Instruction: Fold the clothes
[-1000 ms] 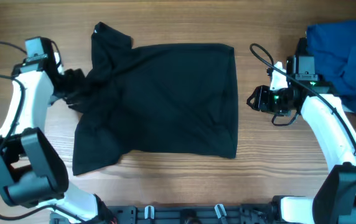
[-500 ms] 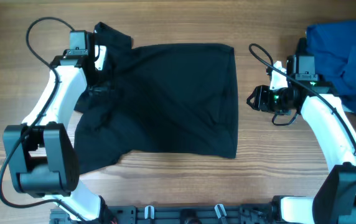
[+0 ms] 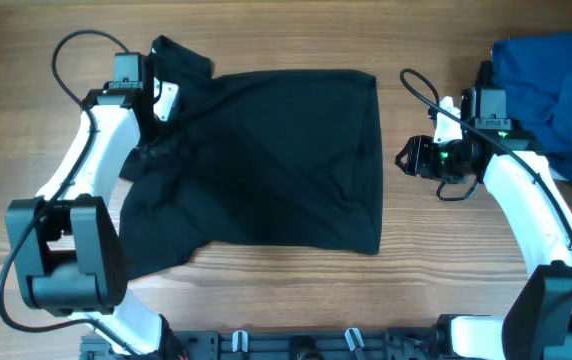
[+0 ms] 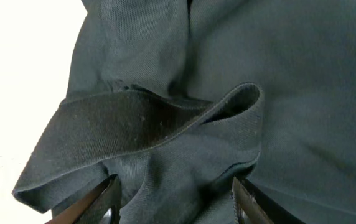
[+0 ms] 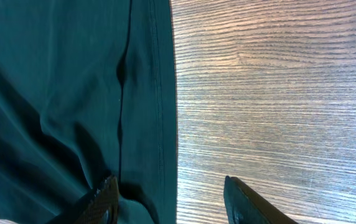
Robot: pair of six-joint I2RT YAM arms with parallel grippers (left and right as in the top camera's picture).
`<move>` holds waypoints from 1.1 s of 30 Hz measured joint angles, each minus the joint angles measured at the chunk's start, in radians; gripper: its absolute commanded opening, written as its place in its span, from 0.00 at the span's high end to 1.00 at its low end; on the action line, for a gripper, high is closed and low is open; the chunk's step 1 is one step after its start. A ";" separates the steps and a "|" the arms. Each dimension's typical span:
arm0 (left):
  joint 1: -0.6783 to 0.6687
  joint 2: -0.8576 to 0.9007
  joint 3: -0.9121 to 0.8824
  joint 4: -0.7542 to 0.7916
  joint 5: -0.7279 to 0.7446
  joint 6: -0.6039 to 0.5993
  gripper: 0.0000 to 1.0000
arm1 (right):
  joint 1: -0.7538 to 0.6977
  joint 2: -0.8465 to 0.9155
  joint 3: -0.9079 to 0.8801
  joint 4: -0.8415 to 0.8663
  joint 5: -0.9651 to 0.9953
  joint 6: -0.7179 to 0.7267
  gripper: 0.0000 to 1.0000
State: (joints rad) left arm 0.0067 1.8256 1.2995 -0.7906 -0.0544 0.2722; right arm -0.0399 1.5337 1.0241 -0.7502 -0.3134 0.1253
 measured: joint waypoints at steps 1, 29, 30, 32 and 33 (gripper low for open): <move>0.000 0.002 -0.006 0.008 0.000 0.000 0.43 | 0.000 0.000 0.000 0.000 0.000 0.000 0.45; 0.020 0.014 -0.081 0.095 -0.219 -0.154 0.96 | 0.000 0.000 0.000 -0.002 0.000 0.004 0.43; 0.031 -0.014 -0.079 0.072 -0.235 -0.179 0.96 | 0.000 0.000 0.000 -0.003 0.000 0.004 0.43; 0.054 -0.055 -0.073 0.042 -0.266 -0.226 0.96 | 0.000 0.000 0.000 -0.003 0.000 0.004 0.43; 0.067 -0.069 -0.069 0.023 -0.286 -0.254 0.96 | 0.000 0.000 0.000 -0.003 0.000 0.004 0.43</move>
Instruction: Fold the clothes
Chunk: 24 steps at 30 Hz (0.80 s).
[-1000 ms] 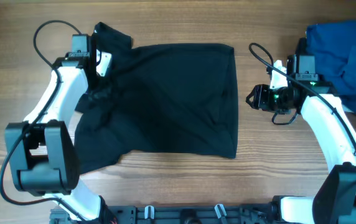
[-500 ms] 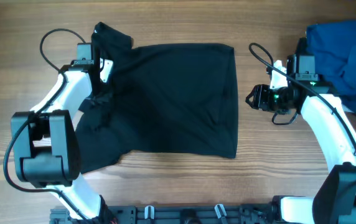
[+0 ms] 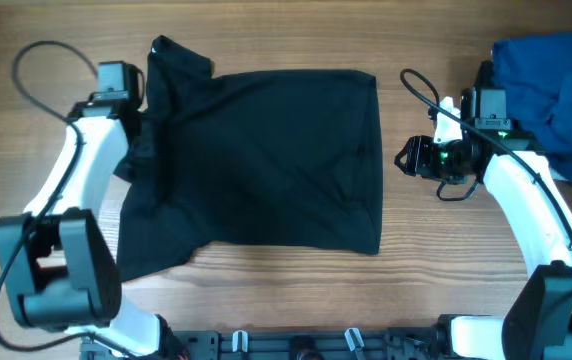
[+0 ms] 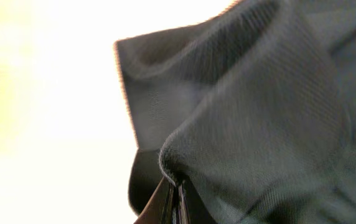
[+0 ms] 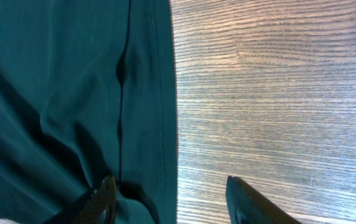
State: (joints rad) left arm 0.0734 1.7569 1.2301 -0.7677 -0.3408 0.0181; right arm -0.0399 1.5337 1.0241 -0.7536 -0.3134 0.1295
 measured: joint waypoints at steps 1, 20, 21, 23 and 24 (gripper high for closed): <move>0.021 -0.009 0.001 -0.014 -0.023 -0.040 0.91 | 0.000 0.000 0.000 0.000 0.000 0.000 0.43; 0.105 -0.115 0.054 -0.326 0.314 -0.268 0.20 | 0.010 -0.061 0.032 -0.295 -0.002 0.003 0.26; 0.103 -0.139 0.055 -0.369 0.362 -0.275 0.18 | 0.019 -0.084 0.032 -0.317 -0.002 0.004 0.27; 0.088 -0.174 0.055 -0.429 0.428 -0.307 0.17 | 0.093 -0.154 0.032 -0.353 -0.005 0.017 0.26; 0.069 -0.183 0.048 -0.450 0.448 -0.333 0.17 | 0.143 -0.172 0.032 -0.354 -0.005 0.030 0.26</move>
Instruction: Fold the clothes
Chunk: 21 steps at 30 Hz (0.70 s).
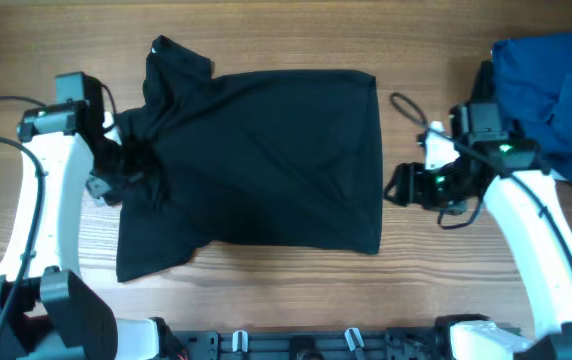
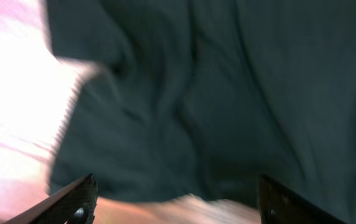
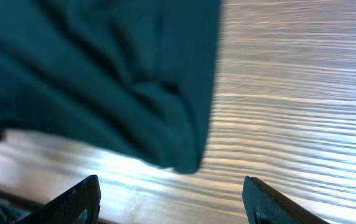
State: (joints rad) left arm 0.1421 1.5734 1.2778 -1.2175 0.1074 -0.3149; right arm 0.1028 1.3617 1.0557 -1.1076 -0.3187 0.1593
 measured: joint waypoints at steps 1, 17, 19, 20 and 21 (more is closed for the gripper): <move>-0.032 -0.014 -0.022 -0.004 0.016 -0.029 0.17 | 0.048 -0.005 0.000 0.000 0.004 0.016 0.26; -0.373 -0.310 -0.404 0.042 -0.116 -0.533 0.07 | 0.422 0.088 -0.246 0.233 0.134 0.328 0.26; -0.382 -0.310 -0.454 0.060 -0.145 -0.595 0.06 | 0.422 0.139 -0.249 0.262 0.181 0.368 0.26; -0.383 -0.310 -0.474 0.063 -0.168 -0.625 0.06 | 0.422 0.162 -0.249 0.283 0.196 0.380 0.26; -0.383 -0.310 -0.487 0.071 -0.184 -0.642 0.06 | 0.422 0.182 -0.249 0.300 0.208 0.389 0.26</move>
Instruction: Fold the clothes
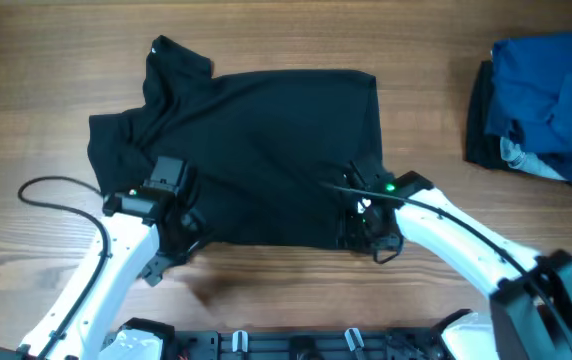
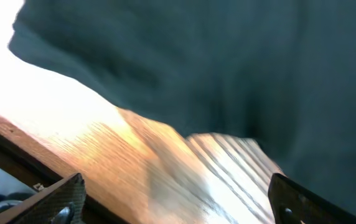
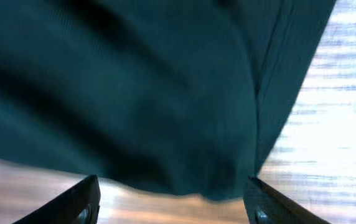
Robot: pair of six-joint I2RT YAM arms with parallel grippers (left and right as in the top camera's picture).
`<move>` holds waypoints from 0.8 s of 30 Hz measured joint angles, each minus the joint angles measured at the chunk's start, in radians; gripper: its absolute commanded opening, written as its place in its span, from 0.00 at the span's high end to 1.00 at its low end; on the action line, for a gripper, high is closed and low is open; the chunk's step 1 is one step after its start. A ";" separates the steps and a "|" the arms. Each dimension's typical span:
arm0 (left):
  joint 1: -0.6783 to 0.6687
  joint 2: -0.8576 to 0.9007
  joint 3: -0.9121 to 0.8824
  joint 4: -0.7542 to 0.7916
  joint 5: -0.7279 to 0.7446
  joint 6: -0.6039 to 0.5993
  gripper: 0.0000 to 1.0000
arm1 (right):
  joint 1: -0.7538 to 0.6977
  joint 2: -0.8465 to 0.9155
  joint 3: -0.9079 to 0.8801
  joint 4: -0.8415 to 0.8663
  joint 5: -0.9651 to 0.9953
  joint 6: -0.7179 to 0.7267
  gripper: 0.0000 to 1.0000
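Observation:
A black shirt (image 1: 266, 160) lies spread across the middle of the table, its left sleeve (image 1: 106, 135) out to the side. My left gripper (image 1: 169, 243) is at the shirt's front left hem. In its wrist view the left gripper (image 2: 175, 202) is open, with bare wood between the wide-spread fingers and dark cloth (image 2: 228, 68) just beyond. My right gripper (image 1: 362, 232) is at the front right corner. In its wrist view the right gripper (image 3: 175, 202) is open too, with the shirt's hem (image 3: 190, 180) between the fingers.
A pile of blue clothes (image 1: 546, 100) sits at the back right of the wooden table (image 1: 46, 60). The robot base rail (image 1: 296, 345) runs along the front edge, close behind both grippers.
Both arms have come to the shirt's front hem, the left from the left sleeve and the right from beside the right edge. The left sleeve now lies spread out. Both grippers are still open.
My left gripper stood open over the bunched left sleeve, then was shut on a fold of it, then open again with the sleeve farther left. The right gripper stayed open by the right hem. Now both are open at the front corners.

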State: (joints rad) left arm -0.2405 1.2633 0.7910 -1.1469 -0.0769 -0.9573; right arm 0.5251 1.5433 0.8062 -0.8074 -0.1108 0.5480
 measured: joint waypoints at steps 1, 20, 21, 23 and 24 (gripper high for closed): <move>0.000 0.000 -0.009 0.012 -0.013 -0.014 0.07 | 0.000 0.018 0.000 0.014 0.009 0.006 0.26; 0.000 0.082 -0.050 0.015 -0.054 -0.158 0.39 | 0.003 0.086 0.013 0.056 0.039 0.108 0.15; 0.000 0.082 -0.050 0.021 -0.056 -0.198 0.41 | 0.003 0.087 0.014 0.058 0.037 0.117 0.15; 0.000 0.082 -0.050 0.037 -0.060 -0.277 0.44 | 0.003 0.088 0.015 0.059 0.038 0.138 0.15; 0.000 0.082 -0.050 0.044 -0.063 -0.314 0.44 | 0.003 0.089 0.016 0.059 0.040 0.152 0.15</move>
State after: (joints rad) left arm -0.2405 1.3453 0.7414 -1.1030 -0.1398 -1.2716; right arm 0.5278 1.6318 0.8219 -0.7486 -0.0708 0.6998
